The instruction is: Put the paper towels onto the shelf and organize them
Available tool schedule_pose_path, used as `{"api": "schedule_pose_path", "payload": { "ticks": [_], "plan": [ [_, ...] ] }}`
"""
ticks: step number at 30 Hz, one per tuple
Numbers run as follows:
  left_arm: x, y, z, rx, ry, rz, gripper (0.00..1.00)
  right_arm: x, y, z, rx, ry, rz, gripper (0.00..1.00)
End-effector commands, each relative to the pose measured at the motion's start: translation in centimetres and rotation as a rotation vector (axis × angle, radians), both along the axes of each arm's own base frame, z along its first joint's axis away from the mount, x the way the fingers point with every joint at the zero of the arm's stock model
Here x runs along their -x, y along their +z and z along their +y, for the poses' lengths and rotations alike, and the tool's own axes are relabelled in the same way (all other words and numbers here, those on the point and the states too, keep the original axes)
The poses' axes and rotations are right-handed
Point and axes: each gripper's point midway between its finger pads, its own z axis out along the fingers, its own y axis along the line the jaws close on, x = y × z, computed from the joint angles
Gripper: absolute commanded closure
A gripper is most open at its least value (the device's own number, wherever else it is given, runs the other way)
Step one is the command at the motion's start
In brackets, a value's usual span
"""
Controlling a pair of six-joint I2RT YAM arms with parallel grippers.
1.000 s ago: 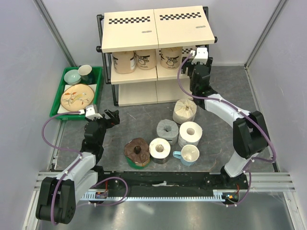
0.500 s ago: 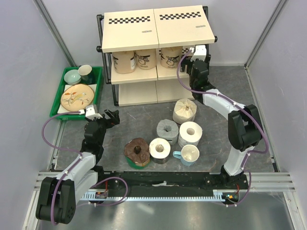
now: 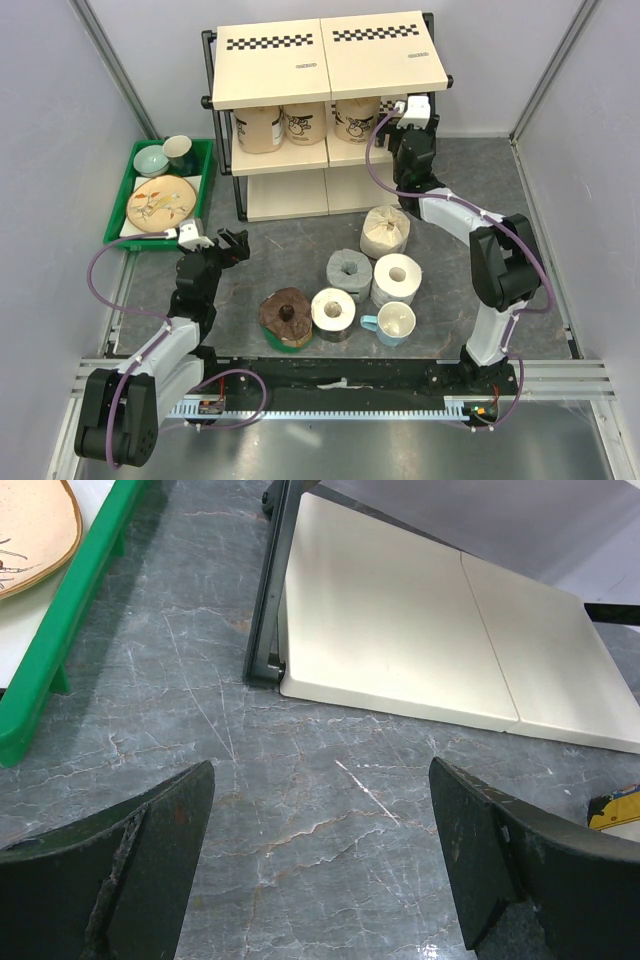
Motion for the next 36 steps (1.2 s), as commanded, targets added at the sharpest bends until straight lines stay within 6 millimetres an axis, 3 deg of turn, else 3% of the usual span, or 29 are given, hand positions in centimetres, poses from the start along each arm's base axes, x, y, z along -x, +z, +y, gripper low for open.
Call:
{"api": "schedule_pose_path", "payload": {
  "ticks": [1, 11, 36],
  "plan": [
    [-0.5, 1.5, 0.0, 0.028, 0.012, -0.046, 0.05, -0.3, 0.3, -0.1, -0.001, -0.001, -0.079, 0.07],
    [-0.5, 1.6, 0.0, 0.028, 0.012, -0.051, 0.05, -1.3, 0.1, 0.8, 0.021, 0.043, -0.097, 0.06],
    [-0.5, 1.6, 0.0, 0.028, 0.011, -0.049, 0.05, -1.6, 0.5, 3.1, 0.044, 0.174, -0.120, 0.05]
  ]
}}
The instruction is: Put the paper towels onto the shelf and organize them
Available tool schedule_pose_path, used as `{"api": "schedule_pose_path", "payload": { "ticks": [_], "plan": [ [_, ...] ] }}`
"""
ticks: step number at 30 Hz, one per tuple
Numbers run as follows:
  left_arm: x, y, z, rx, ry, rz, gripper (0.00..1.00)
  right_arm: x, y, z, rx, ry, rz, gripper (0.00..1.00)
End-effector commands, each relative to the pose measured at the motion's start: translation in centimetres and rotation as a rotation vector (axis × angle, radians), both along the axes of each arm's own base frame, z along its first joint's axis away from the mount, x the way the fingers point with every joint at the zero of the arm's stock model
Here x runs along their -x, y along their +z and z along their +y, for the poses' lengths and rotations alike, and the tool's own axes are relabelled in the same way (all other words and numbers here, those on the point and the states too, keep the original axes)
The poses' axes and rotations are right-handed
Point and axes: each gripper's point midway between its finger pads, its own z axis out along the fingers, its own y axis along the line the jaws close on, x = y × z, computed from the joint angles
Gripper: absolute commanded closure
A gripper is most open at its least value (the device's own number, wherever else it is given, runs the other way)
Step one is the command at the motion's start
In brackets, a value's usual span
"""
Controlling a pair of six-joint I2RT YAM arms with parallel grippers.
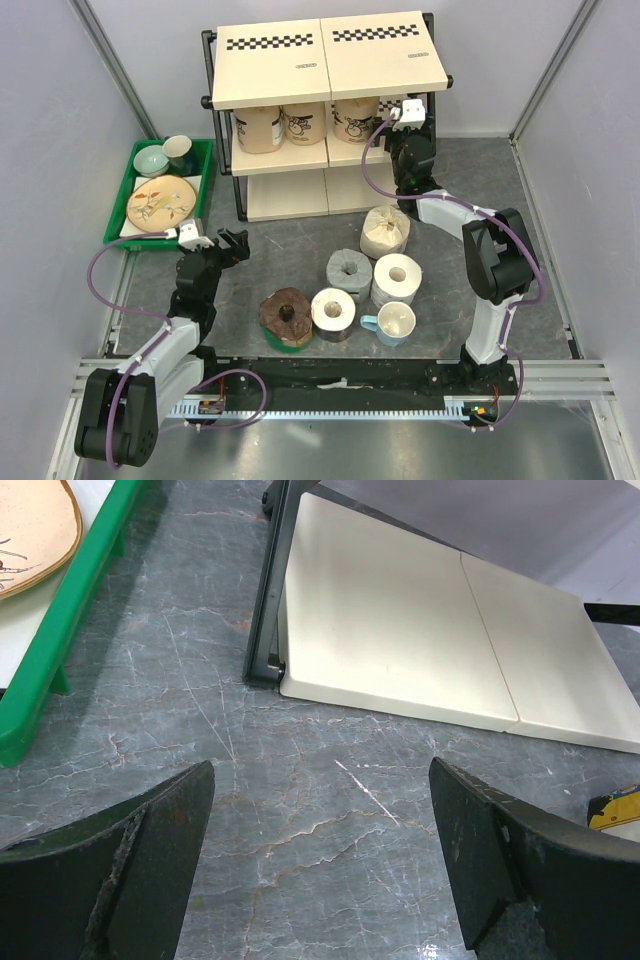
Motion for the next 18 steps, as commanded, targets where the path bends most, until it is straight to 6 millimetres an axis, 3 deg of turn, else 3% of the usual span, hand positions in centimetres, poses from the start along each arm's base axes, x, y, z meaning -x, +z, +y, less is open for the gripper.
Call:
{"api": "schedule_pose_path", "payload": {
  "ticks": [1, 18],
  "plan": [
    [-0.5, 1.6, 0.0, 0.029, 0.011, -0.052, 0.05, -0.5, 0.5, 1.3, 0.003, 0.062, -0.024, 0.05],
    [-0.5, 1.6, 0.0, 0.027, 0.010, -0.050, 0.05, -0.1, 0.7, 2.8, 0.009, 0.146, -0.033, 0.05]
  ]
}}
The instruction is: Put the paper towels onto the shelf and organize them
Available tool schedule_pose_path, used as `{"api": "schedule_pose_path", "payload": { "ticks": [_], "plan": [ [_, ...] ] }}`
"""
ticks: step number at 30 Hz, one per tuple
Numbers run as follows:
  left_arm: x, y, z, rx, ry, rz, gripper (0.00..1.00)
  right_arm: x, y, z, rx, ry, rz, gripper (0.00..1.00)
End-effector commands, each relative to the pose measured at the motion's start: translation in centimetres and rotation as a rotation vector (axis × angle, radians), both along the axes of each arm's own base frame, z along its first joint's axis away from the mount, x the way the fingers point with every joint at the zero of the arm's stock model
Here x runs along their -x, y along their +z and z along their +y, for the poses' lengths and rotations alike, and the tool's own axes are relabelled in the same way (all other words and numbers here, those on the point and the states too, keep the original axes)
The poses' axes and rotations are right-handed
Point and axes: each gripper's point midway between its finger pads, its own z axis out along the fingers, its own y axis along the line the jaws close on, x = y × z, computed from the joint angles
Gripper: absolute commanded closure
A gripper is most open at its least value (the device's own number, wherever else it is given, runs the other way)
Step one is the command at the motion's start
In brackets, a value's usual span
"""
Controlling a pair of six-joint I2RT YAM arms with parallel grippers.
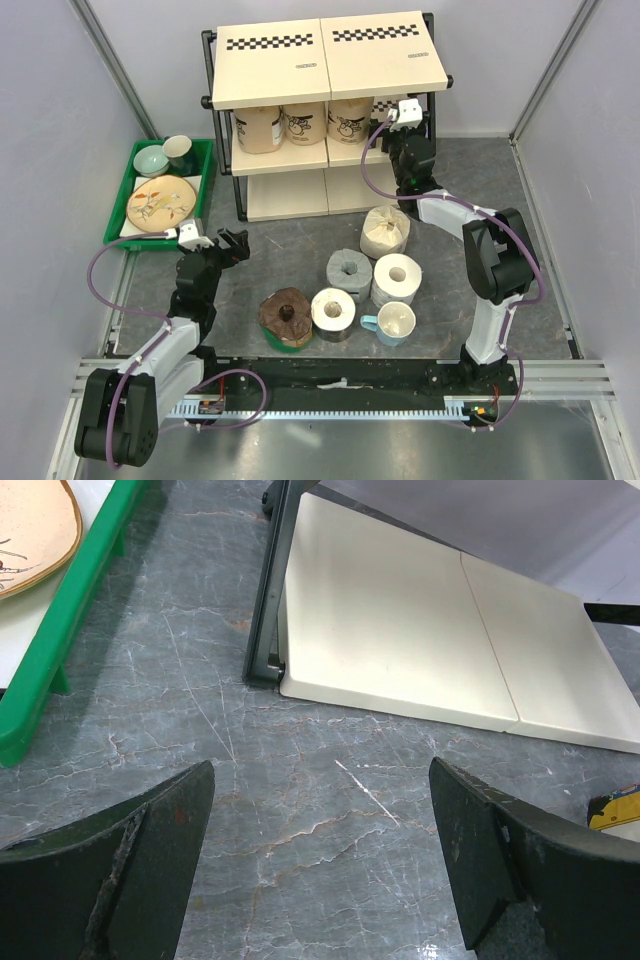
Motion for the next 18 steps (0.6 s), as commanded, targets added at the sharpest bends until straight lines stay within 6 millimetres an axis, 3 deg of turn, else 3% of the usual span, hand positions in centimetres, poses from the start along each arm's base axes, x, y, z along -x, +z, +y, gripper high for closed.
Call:
{"api": "schedule_pose_path", "payload": {
  "ticks": [1, 18],
  "plan": [
    [-0.5, 1.6, 0.0, 0.027, 0.010, -0.052, 0.05, -0.2, 0.6, 1.3, -0.011, 0.055, -0.024, 0.05],
    [-0.5, 1.6, 0.0, 0.028, 0.011, -0.050, 0.05, -0.1, 1.1, 2.6, -0.017, 0.129, -0.020, 0.04]
  ]
}}
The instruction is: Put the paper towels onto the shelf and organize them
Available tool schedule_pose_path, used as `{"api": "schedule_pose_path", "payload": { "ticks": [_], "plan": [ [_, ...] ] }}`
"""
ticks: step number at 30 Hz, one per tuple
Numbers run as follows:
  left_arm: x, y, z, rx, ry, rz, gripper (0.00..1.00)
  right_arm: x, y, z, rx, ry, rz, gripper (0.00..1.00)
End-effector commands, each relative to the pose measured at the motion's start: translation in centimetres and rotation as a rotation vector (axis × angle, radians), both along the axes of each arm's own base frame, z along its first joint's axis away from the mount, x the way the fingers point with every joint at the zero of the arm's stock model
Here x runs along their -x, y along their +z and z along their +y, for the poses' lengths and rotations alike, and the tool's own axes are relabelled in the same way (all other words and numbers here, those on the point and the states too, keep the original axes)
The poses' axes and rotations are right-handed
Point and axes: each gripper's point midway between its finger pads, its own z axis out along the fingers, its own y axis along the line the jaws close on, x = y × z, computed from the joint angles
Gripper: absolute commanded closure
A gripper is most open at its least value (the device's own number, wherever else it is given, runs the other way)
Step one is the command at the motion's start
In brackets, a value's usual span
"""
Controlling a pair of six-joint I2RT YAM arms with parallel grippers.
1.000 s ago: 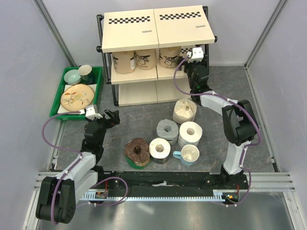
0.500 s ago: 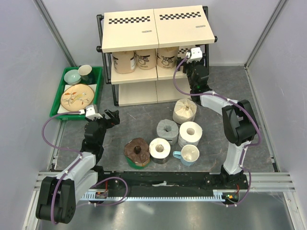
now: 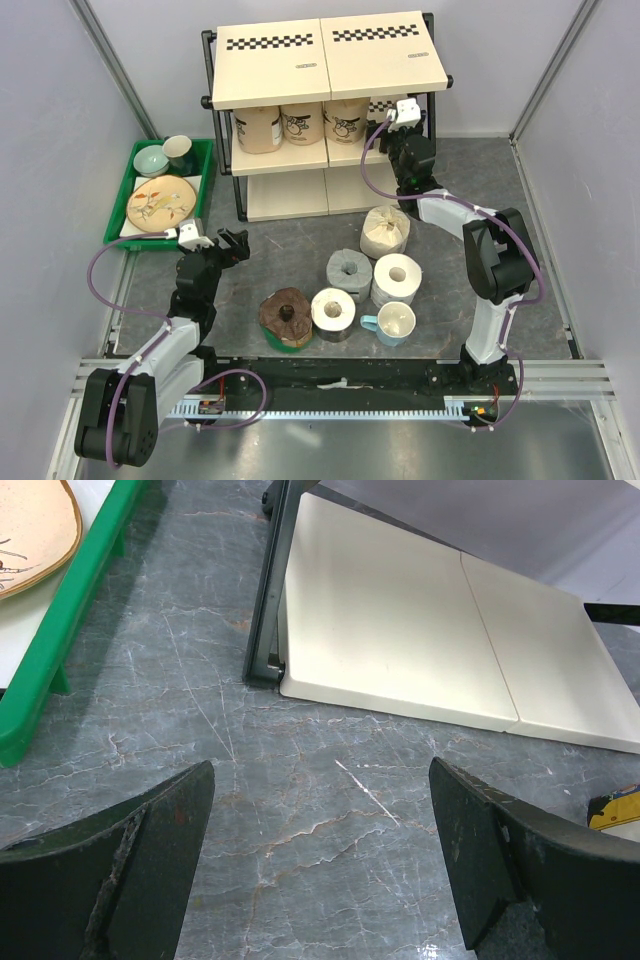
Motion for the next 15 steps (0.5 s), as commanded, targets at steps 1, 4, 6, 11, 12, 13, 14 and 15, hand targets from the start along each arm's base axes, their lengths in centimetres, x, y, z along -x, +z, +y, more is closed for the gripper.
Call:
{"api": "schedule_pose_path", "payload": {
  "ticks": [1, 4, 6, 11, 12, 13, 14, 15],
  "plan": [
    [-0.46, 1.60, 0.01, 0.027, 0.010, -0.052, 0.05, -0.22, 1.15, 1.69, -0.015, 0.073, -0.022, 0.04],
    [-0.45, 1.61, 0.02, 0.027, 0.010, -0.052, 0.05, -0.17, 1.23, 1.93, -0.019, 0.086, -0.023, 0.04],
    [-0.46, 1.60, 0.01, 0.027, 0.010, -0.052, 0.05, -0.14, 1.27, 2.09, -0.019, 0.095, -0.023, 0.04],
    [-0.46, 1.56, 0.01, 0.027, 0.010, -0.050, 0.05, -0.03, 1.26, 2.37, -0.020, 0.112, -0.017, 0.04],
    [-0.46, 1.56, 0.01, 0.027, 0.010, -0.050, 0.05, 0.01, 1.27, 2.43, -0.017, 0.116, -0.016, 0.04],
    [-0.46, 1.56, 0.01, 0.027, 0.010, -0.050, 0.05, 0.00, 1.11, 2.49, -0.015, 0.119, -0.012, 0.04],
    [-0.46, 1.65, 0.01, 0.027, 0.010, -0.053, 0.05, 0.00, 1.03, 2.46, -0.015, 0.117, -0.010, 0.04],
    [-0.43, 1.49, 0.02, 0.027, 0.010, -0.049, 0.05, 0.06, 1.21, 2.46, -0.014, 0.118, -0.014, 0.04]
  ]
}}
